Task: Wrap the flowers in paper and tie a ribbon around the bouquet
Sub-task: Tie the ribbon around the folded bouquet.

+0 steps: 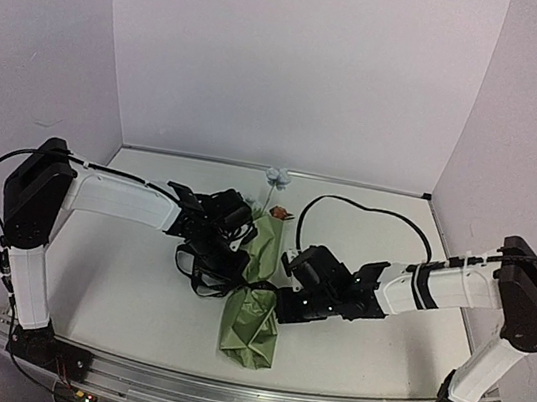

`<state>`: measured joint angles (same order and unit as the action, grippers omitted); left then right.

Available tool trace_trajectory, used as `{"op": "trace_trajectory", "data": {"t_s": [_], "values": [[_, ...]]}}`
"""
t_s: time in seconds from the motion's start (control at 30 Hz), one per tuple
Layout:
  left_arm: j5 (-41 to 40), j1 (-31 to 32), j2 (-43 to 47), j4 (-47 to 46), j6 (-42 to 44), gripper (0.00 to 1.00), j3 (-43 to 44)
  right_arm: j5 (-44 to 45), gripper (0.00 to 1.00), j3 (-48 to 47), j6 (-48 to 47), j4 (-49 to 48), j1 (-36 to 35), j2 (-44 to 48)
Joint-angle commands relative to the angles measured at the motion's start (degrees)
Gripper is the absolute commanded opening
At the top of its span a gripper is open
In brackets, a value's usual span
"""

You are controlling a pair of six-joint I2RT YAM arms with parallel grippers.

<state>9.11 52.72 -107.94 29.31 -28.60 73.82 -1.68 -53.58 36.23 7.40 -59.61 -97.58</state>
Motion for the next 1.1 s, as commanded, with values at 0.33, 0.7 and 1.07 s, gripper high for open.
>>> {"op": "trace_trajectory", "data": {"t_s": [0.33,0.7,1.07], "values": [[-3.5,-4.6,4.1,0.3,-1.7,0.0,-4.5,-4.6,0.0,4.5,0.4,2.2,2.0,1.1],[-0.7,-5.8,4.3,-1.5,-1.6,0.0,-6.1,-5.1,0.0,5.0,-2.8,4.4,2.0,1.8],[5.9,-3.9,2.1,-2.9,1.3,0.0,-4.3,-9.3,0.09,-0.1,-2.3,2.5,2.0,-1.4]]}}
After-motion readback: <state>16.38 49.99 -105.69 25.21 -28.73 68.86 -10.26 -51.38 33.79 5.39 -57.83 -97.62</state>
